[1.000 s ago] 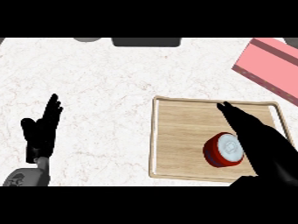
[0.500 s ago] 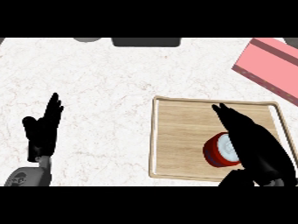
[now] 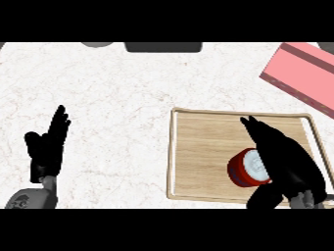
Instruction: Pick the can from the tray and place it in the cardboard box
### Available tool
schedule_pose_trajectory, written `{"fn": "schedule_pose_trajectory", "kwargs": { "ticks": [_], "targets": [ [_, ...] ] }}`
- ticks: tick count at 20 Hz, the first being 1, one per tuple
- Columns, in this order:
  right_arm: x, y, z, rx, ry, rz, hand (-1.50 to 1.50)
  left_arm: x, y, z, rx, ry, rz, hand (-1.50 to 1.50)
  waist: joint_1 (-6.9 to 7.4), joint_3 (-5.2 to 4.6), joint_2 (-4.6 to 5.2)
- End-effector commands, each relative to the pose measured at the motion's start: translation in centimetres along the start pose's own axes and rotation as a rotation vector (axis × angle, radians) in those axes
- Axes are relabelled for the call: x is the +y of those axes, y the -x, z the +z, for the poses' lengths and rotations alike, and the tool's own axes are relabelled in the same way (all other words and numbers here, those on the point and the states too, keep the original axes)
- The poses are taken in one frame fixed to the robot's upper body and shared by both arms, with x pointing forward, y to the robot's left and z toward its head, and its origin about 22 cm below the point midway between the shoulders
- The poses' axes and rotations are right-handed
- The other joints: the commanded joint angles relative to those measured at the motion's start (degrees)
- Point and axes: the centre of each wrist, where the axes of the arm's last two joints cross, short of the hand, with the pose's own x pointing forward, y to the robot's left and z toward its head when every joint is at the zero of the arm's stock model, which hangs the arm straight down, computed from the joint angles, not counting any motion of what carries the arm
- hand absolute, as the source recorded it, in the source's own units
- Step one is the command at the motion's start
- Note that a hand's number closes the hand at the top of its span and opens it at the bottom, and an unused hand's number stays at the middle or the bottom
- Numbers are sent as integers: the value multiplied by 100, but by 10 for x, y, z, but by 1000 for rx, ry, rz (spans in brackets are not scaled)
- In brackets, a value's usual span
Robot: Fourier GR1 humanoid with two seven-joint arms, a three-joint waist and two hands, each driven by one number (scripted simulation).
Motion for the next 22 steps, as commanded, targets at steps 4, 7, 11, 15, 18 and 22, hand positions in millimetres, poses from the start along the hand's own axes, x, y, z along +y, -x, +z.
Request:
{"fn": "schedule_pose_trajectory", "kwargs": {
  "ticks": [4, 7, 11, 15, 18, 22],
  "targets": [
    [10, -15, -26, 111, -30, 27, -150, 4, 9, 4, 0, -1, -3, 0, 24, -1, 8],
    [42, -12, -20, 94, -25, 21, -150, 7, 1, -12, 3, -13, 2, 0, -8, 0, 7],
    [37, 4, -43, 94, -22, 27, -150, 3, -4, -14, 14, 9, -2, 0, -1, 1, 8],
    [15, 5, -42, 84, -38, 32, 150, 3, -14, -23, -14, 0, -5, 0, -5, 1, 7],
    [28, 2, -34, -38, 26, 58, 150, -15, -3, 5, -8, 7, 14, 0, 14, 3, -1],
    [19, -12, -42, -49, 119, 41, 150, 15, 8, -17, -6, 13, 6, 0, 1, 0, 9]
  ]
}}
